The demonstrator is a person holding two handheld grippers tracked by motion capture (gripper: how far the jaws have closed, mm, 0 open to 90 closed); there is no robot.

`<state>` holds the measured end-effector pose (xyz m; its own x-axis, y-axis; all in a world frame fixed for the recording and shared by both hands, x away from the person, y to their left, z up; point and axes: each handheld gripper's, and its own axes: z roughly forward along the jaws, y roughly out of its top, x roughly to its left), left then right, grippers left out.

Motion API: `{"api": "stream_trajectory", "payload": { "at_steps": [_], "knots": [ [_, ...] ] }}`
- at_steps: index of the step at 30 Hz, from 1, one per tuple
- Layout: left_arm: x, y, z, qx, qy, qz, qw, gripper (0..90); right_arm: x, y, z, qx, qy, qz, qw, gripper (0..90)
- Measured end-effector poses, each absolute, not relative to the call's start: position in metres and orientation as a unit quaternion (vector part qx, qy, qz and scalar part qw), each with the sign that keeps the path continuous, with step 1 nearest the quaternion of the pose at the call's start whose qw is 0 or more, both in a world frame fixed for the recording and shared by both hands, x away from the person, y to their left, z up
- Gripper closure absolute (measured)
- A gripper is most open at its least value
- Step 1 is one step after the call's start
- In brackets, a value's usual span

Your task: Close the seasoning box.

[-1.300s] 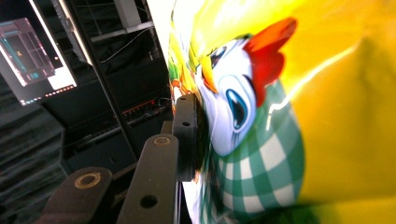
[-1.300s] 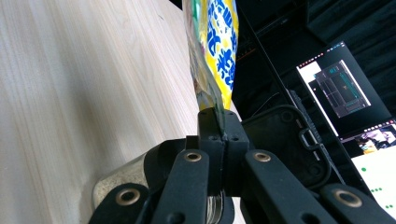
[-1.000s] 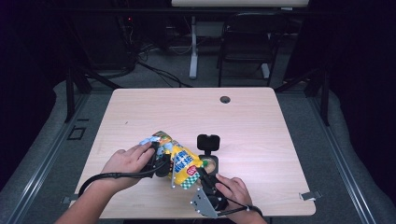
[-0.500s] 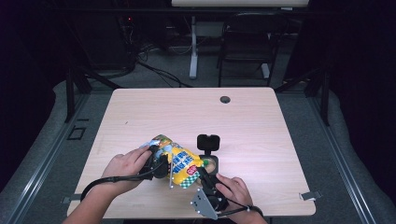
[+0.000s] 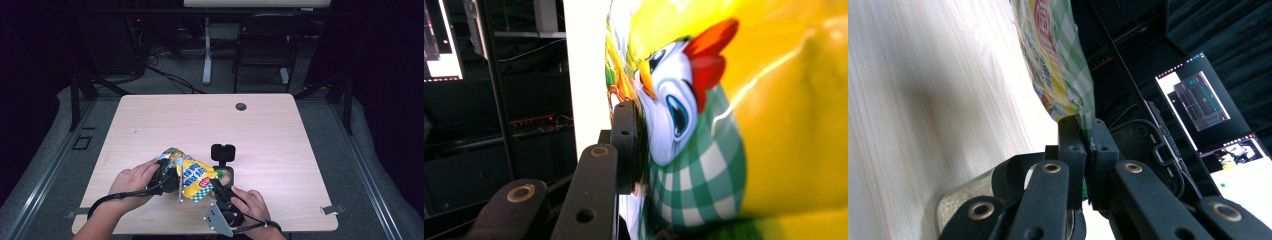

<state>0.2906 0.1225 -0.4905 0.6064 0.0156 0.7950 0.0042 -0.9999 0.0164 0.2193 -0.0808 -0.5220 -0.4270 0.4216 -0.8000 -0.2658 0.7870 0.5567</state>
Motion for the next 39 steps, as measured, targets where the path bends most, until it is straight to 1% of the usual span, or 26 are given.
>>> {"api": "stream_trajectory", "payload": {
  "at_steps": [19, 23, 33, 36, 39],
  "knots": [
    [0.289, 0.126, -0.5, 0.899, 0.024, 0.436, 0.031, 76.4, 0.219, -0.081, -0.522, 0.045, 0.779, 0.322, 0.536, 85.6],
    [0.288, 0.128, -0.503, 0.898, 0.03, 0.437, 0.048, 77.1, 0.219, -0.081, -0.522, 0.045, 0.779, 0.322, 0.537, 84.4],
    [0.287, 0.129, -0.509, 0.896, 0.045, 0.437, 0.068, 79.2, 0.22, -0.081, -0.522, 0.044, 0.777, 0.323, 0.539, 82.2],
    [0.287, 0.129, -0.509, 0.897, 0.045, 0.435, 0.064, 79.4, 0.22, -0.081, -0.522, 0.044, 0.778, 0.32, 0.539, 82.1],
    [0.287, 0.13, -0.512, 0.895, 0.051, 0.437, 0.076, 79.8, 0.22, -0.081, -0.522, 0.043, 0.778, 0.32, 0.538, 82.0]
  ]
}}
